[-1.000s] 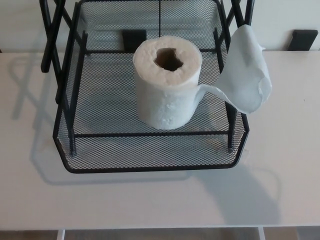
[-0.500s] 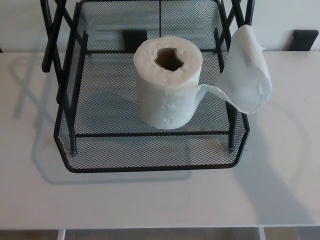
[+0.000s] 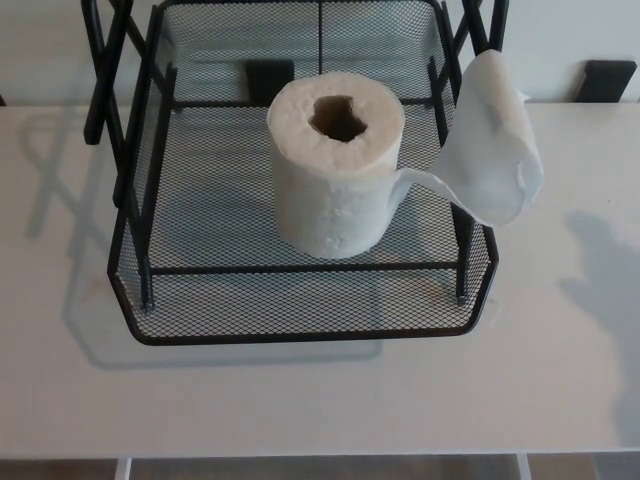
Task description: The robot walks towards a desk on which a file tray is kept in the middle and a toilet paper roll is kept on its right. The robot uses its right hand to hook on finger in the gap of the roll and grabs it, lifts it and places it on the tray.
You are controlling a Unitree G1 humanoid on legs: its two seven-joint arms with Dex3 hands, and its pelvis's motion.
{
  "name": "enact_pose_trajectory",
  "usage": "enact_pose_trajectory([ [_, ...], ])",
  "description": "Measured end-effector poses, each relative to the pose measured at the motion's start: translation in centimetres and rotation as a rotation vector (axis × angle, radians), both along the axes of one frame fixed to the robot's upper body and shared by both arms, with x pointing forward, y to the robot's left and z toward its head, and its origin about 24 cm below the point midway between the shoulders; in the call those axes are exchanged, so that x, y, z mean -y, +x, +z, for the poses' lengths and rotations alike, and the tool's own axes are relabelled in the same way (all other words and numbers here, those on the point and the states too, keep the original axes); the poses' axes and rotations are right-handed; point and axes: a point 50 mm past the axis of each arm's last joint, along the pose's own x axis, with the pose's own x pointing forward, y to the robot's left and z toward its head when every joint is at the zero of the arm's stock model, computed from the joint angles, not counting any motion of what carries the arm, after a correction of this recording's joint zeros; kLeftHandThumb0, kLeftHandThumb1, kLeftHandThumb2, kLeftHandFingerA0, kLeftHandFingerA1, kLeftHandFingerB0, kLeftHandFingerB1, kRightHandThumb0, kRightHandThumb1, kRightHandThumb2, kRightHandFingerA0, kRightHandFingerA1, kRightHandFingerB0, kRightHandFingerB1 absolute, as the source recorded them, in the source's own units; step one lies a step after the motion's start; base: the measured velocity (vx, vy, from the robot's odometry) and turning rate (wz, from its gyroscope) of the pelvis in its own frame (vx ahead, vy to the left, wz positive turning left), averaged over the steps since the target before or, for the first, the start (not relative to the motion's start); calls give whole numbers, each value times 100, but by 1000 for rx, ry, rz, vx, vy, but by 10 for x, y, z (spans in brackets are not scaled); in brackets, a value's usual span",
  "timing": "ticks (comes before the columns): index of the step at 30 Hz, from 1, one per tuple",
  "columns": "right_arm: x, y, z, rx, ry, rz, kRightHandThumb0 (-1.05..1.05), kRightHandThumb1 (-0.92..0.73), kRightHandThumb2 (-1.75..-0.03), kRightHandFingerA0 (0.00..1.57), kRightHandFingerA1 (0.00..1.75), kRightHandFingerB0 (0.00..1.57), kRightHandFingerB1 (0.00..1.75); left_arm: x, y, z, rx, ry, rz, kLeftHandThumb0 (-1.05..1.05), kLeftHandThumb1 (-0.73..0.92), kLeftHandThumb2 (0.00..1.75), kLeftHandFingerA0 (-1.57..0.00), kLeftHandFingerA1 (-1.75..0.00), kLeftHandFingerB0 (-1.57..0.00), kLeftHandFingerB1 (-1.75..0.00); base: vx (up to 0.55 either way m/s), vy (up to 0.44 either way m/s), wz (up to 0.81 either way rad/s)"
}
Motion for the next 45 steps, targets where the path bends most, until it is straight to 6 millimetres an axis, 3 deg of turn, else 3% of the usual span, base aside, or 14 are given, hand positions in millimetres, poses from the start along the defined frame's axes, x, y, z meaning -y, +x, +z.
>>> enact_pose_trajectory([
  [1, 4, -4, -9, -10, 17, -22, -63, -73, -66, 77, 156, 22, 90, 0, 0, 0, 0, 0, 0, -65, 81, 64, -36, -54, -38, -47, 0, 0, 0],
  [3, 11, -11, -26, -34, 51, -68, -64, -71, -66, 73, 158, 23, 83, 0, -1, 0, -3, -1, 1, -65, 81, 64, -36, -54, -38, -47, 0, 0, 0],
  [11, 32, -46, -90, -123, 161, -251, -64, -71, -66, 73, 158, 23, 83, 0, -2, 0, -5, -1, 2, -65, 81, 64, -36, -54, -38, -47, 0, 0, 0],
  [19, 43, -82, -134, -169, 230, -425, -64, -71, -66, 73, 158, 23, 83, 0, -2, 0, -4, -2, 2, -65, 81, 64, -36, -54, -38, -47, 0, 0, 0],
  [33, 56, -132, -176, -167, 262, -700, -64, -71, -66, 73, 158, 23, 83, 0, -2, 0, 2, -6, 6, -65, 81, 64, -36, -54, -38, -47, 0, 0, 0],
  [45, 61, -157, -190, -107, 237, -879, -64, -71, -66, 73, 158, 23, 83, -1, 0, 1, 18, -6, 15, -65, 81, 64, -36, -54, -38, -47, 0, 0, 0],
])
